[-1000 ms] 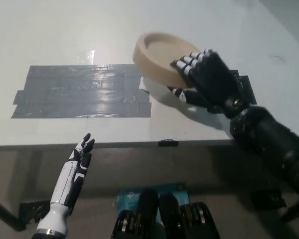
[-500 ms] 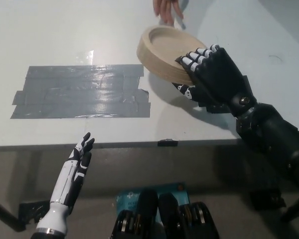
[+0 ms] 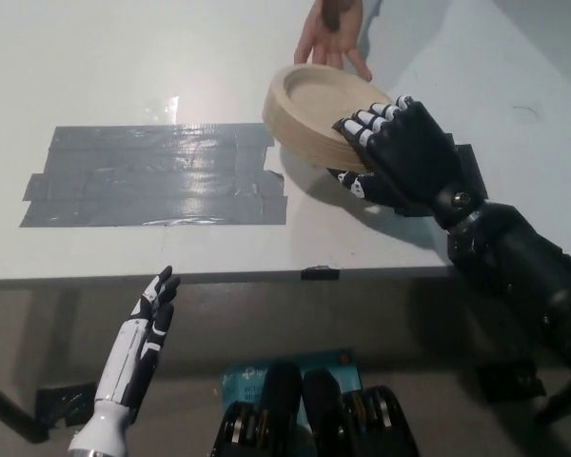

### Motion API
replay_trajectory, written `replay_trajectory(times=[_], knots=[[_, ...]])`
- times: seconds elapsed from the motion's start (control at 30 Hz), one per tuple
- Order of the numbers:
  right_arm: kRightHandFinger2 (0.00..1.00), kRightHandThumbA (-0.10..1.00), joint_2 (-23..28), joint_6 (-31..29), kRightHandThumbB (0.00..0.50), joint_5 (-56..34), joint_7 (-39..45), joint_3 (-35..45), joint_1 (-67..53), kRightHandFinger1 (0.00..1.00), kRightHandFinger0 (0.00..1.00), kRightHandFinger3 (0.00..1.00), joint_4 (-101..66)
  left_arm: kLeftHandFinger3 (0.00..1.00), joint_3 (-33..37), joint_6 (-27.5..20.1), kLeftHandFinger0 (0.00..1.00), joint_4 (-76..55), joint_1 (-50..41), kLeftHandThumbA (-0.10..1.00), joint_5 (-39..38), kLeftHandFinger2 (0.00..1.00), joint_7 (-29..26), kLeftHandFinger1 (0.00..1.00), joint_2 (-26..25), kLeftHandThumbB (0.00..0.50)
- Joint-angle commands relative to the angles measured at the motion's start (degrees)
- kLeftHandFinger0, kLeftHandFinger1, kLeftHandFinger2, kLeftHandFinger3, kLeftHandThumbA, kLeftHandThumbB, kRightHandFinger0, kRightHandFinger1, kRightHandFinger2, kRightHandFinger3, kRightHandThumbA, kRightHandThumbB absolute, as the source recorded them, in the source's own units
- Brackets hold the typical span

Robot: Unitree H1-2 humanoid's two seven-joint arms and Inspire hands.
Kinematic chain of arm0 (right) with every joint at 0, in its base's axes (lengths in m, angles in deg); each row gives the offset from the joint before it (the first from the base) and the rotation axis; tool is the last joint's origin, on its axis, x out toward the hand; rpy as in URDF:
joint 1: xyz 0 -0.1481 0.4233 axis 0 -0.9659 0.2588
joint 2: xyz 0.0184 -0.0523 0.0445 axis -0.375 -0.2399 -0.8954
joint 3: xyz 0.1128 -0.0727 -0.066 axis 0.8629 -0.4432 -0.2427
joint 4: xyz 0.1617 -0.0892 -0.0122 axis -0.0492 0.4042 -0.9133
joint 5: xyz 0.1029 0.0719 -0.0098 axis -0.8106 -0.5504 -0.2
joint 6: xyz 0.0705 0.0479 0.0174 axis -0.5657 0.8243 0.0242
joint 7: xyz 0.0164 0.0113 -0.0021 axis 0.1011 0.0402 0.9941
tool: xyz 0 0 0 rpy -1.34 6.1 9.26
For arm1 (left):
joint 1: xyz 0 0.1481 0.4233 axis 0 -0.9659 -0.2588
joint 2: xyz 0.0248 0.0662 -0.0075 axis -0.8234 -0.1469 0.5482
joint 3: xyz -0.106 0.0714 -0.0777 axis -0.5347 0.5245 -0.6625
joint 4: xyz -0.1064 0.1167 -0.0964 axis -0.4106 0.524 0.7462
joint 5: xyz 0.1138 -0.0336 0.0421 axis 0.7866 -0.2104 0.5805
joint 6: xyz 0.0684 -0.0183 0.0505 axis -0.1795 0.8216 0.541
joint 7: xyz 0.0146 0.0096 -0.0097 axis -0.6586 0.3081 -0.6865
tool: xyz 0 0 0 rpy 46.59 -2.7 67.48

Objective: A stack of plates is kept in the middle of the desk close to the robot and the robot grabs the stack with its right hand, picks it up and hands it to a person.

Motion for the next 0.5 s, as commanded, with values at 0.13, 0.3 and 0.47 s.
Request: replay_trajectory(times=[0.13, 0.3, 0.47], knots=[[0.49, -0.1, -1.77, -0.29, 0.325, -1.05, -1.86, 1.35, 9.05, 0.05, 0.0, 0.39, 3.96, 1.0, 0.58, -1.22, 1.0, -1.81, -0.16, 1.0, 0.09, 1.0, 0.54, 1.0, -0.39, 0.0], [0.23, -0.1, -3.96, -0.63, 0.378, -1.77, -3.18, 1.13, 12.07, 0.0, 0.0, 0.45, 10.01, 1.0, 0.49, -1.0, 1.0, -2.15, -0.02, 1.0, -0.23, 1.0, 0.67, 1.0, -0.49, 0.0], [0.27, -0.05, -4.88, -0.04, 0.359, -2.23, -2.43, 0.93, 12.99, 0.07, 0.0, 0.38, 13.6, 1.0, 0.58, -0.93, 1.0, -2.21, 0.01, 1.0, -0.13, 1.0, 0.84, 1.0, -0.75, 0.0]])
